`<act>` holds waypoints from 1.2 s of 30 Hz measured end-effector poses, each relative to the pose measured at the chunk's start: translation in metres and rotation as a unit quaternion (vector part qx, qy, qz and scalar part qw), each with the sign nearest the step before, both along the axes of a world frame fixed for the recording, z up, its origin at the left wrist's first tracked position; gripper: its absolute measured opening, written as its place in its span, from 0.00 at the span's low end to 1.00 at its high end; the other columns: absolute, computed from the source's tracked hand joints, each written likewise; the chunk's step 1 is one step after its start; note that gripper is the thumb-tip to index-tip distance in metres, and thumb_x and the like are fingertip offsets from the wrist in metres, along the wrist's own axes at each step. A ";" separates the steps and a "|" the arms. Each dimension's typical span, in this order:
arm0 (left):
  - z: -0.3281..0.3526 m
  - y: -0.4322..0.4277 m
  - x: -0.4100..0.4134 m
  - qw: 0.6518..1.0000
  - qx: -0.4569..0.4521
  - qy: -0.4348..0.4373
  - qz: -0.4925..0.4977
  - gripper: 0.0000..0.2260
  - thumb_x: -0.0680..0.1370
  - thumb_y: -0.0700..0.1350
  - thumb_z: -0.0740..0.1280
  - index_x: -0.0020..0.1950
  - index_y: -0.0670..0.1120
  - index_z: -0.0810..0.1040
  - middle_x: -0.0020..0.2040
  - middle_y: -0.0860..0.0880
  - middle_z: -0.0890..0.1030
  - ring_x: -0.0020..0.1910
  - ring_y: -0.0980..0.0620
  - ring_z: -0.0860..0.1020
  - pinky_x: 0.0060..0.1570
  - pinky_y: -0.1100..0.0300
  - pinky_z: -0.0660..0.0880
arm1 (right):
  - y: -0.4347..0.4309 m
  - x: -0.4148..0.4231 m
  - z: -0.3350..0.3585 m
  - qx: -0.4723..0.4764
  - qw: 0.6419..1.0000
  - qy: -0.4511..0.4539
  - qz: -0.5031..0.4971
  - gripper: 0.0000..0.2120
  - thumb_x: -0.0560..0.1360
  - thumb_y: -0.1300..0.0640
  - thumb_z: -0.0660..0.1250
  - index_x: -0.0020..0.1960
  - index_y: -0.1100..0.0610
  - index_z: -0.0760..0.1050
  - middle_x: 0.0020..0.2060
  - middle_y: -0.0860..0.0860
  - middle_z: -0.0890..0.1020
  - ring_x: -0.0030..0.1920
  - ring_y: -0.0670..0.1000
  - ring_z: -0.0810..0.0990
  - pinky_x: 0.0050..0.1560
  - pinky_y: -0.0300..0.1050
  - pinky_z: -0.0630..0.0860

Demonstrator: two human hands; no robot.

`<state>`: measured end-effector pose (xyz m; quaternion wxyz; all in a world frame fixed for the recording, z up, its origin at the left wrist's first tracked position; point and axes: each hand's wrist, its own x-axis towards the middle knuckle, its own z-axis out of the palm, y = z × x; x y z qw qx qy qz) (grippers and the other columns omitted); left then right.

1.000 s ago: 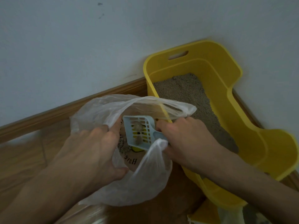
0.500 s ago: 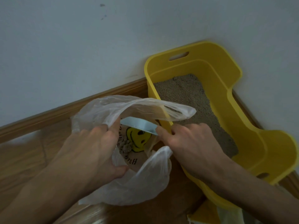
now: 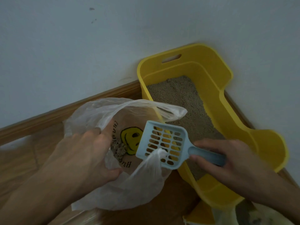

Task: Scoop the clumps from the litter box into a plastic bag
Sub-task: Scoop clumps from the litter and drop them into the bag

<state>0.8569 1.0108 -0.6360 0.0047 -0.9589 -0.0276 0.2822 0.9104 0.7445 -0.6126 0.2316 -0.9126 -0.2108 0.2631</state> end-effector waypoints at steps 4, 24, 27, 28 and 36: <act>-0.003 0.003 -0.001 1.000 -0.005 -0.003 0.004 0.45 0.67 0.73 0.62 0.72 0.55 0.42 0.46 0.56 0.69 0.41 0.54 0.67 0.38 0.61 0.67 | -0.015 -0.001 0.024 0.049 0.996 0.061 -0.046 0.12 0.66 0.36 0.66 0.50 0.27 0.75 0.39 0.35 0.84 0.37 0.40 0.82 0.33 0.33 0.75; -0.038 0.017 0.000 0.995 -0.079 -0.053 -0.014 0.57 0.57 0.77 0.62 0.55 0.65 0.13 0.40 0.57 0.71 0.47 0.52 0.77 0.45 0.53 0.78 | -0.100 0.039 -0.048 -0.271 0.952 -0.109 -0.097 0.10 0.78 0.48 0.63 0.52 0.53 0.78 0.33 0.50 0.80 0.31 0.46 0.76 0.30 0.42 0.73; -0.040 0.018 0.000 0.996 -0.073 -0.058 -0.016 0.57 0.58 0.76 0.62 0.54 0.65 0.13 0.43 0.56 0.73 0.49 0.52 0.77 0.47 0.53 0.77 | -0.108 0.045 -0.073 -0.312 0.940 -0.110 -0.084 0.11 0.80 0.46 0.57 0.47 0.52 0.73 0.30 0.47 0.74 0.29 0.44 0.74 0.26 0.39 0.66; -0.039 0.017 0.000 0.995 -0.075 -0.058 -0.014 0.56 0.58 0.77 0.62 0.54 0.65 0.13 0.44 0.56 0.74 0.49 0.52 0.77 0.47 0.53 0.77 | -0.109 0.047 -0.081 -0.319 0.938 -0.104 -0.085 0.12 0.81 0.46 0.56 0.47 0.52 0.71 0.30 0.47 0.73 0.29 0.45 0.73 0.26 0.39 0.64; -0.039 0.014 0.001 0.996 -0.070 -0.056 -0.018 0.57 0.58 0.76 0.62 0.53 0.64 0.11 0.44 0.56 0.74 0.51 0.51 0.77 0.46 0.54 0.77 | -0.106 0.059 -0.119 -0.351 0.930 -0.077 -0.076 0.12 0.81 0.47 0.55 0.46 0.54 0.70 0.34 0.48 0.73 0.32 0.46 0.74 0.29 0.39 0.68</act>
